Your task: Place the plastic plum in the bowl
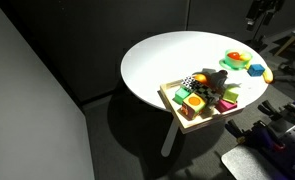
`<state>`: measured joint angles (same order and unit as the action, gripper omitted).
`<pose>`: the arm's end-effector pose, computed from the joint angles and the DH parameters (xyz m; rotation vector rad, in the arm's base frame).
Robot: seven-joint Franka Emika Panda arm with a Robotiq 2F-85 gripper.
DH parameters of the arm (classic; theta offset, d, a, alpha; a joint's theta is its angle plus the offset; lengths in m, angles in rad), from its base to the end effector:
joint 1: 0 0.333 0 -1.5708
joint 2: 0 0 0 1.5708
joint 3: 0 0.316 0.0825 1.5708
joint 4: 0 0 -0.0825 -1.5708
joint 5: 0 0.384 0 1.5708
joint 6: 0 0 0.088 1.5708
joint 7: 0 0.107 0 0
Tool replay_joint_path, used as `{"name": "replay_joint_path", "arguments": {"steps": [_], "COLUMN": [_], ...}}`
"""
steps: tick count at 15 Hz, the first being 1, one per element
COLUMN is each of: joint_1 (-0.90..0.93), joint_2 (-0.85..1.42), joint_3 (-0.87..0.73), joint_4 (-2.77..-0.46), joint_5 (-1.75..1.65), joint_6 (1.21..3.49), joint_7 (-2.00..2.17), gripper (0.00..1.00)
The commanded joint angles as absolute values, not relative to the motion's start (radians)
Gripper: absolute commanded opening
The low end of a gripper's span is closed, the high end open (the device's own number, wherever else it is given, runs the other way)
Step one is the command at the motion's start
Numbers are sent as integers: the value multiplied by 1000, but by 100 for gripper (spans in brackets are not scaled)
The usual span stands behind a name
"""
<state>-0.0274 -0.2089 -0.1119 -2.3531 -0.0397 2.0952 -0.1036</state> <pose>0.4604 -0.0671 0.4084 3.1359 -0.0188 -0.0799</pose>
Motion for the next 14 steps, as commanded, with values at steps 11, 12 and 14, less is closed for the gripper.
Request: {"name": "replay_joint_path", "arguments": {"steps": [11,12,14], "joint_1": [-62,-62,-62], "joint_2": [-118,-118,-118], "joint_3": [-102,-102,-102], "joint_4": [-2352,-2352,-2352], "joint_5": [-50,-50,-50], "joint_6": [2181,2181,2181], "joint_7": [-104,-104,-104], "gripper": [100,100,100]}}
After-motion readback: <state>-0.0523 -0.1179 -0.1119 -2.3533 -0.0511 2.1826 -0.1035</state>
